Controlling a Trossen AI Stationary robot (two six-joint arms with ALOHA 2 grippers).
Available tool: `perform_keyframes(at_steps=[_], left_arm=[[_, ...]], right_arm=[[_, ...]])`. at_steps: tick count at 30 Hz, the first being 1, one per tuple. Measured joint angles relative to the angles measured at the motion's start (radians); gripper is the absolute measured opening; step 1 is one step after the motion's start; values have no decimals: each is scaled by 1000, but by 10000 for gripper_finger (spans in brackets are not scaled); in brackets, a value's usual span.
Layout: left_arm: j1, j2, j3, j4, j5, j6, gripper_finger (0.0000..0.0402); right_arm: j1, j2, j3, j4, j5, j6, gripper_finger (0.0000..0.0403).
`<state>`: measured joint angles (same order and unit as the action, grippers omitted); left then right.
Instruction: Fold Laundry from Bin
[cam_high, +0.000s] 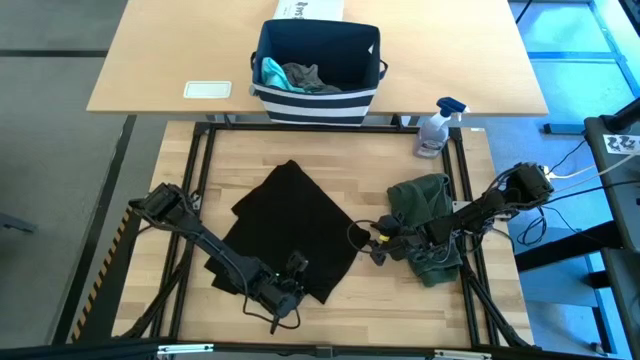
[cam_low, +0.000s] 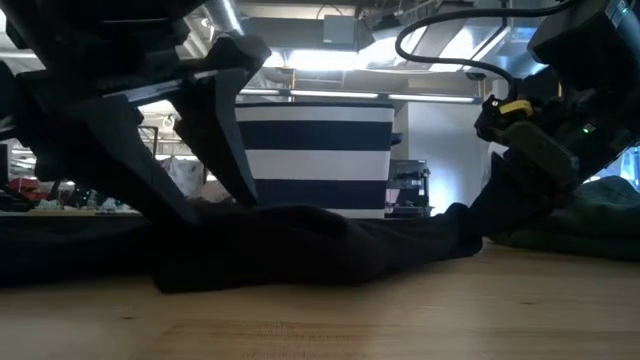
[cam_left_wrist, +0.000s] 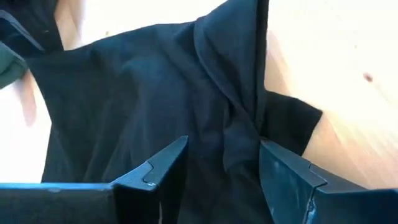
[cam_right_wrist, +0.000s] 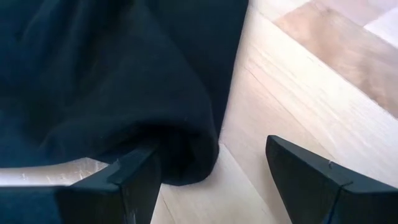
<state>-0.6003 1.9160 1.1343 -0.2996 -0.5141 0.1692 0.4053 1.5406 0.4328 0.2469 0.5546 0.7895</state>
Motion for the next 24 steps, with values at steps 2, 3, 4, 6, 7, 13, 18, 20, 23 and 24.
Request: perform_keyframes(at_steps=[2, 3, 4, 6, 7, 13, 18, 20, 23, 24], left_arm=[[0, 1, 0, -1, 1, -2, 162], [-2, 1, 0, -2, 1, -2, 152], [-3, 1, 0, -3, 1, -2, 139], [-3, 1, 0, -9, 4, -3, 112], [-4, 1, 0, -13, 10, -6, 97], [-4, 1, 0, -61, 10, -13, 10], [-9, 2, 0, -109, 7, -20, 4], [-15, 1, 0, -131, 5, -21, 4], [-29, -5, 0, -158, 4, -33, 3], [-34, -8, 0, -169, 4, -37, 2]], right_arm=[[0, 0, 0, 15, 6, -18, 275], [0, 0, 0, 26, 10, -29, 275], [0, 0, 0, 37, 13, -38, 275], [0, 0, 0, 46, 15, -55, 275], [0, 0, 0, 43, 22, -61, 275], [0, 0, 0, -3, 60, -64, 222], [0, 0, 0, -16, 71, -72, 112], [0, 0, 0, -16, 73, -72, 60], [0, 0, 0, -16, 73, -73, 11], [0, 0, 0, -16, 74, -72, 11]])
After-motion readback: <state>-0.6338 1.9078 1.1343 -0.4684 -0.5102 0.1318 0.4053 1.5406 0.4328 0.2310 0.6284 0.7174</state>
